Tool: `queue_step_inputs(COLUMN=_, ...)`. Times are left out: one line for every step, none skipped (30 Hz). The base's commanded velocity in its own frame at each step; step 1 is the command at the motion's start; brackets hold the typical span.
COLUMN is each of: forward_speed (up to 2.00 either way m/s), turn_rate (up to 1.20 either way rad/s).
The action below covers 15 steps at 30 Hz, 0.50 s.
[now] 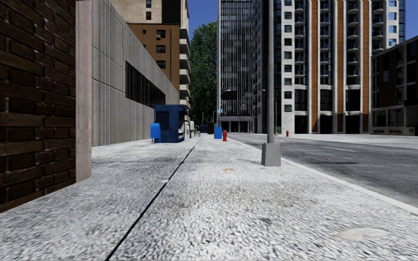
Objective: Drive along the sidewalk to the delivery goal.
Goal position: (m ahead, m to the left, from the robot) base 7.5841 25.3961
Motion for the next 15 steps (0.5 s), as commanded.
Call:
queue_step_inputs(forward_speed=2.0, turn_rate=0.0)
queue_step_inputs(forward_speed=2.0, turn_rate=0.0)
queue_step_inputs(forward_speed=2.0, turn_rate=0.0)
queue_step_inputs(forward_speed=2.0, turn_rate=0.0)
queue_step_inputs(forward_speed=2.0, turn_rate=0.0)
queue_step_inputs(forward_speed=2.0, turn_rate=0.0)
queue_step_inputs(forward_speed=2.0, turn_rate=0.0)
queue_step_inputs(forward_speed=2.0, turn_rate=0.0)
queue_step_inputs(forward_speed=2.0, turn_rate=0.0)
queue_step_inputs(forward_speed=2.0, turn_rate=0.0)
queue_step_inputs(forward_speed=2.0, turn_rate=0.0)
queue_step_inputs(forward_speed=2.0, turn_rate=0.0)
queue_step_inputs(forward_speed=2.0, turn_rate=0.0)
queue_step_inputs(forward_speed=2.0, turn_rate=0.0)
queue_step_inputs(forward_speed=2.0, turn_rate=0.0)
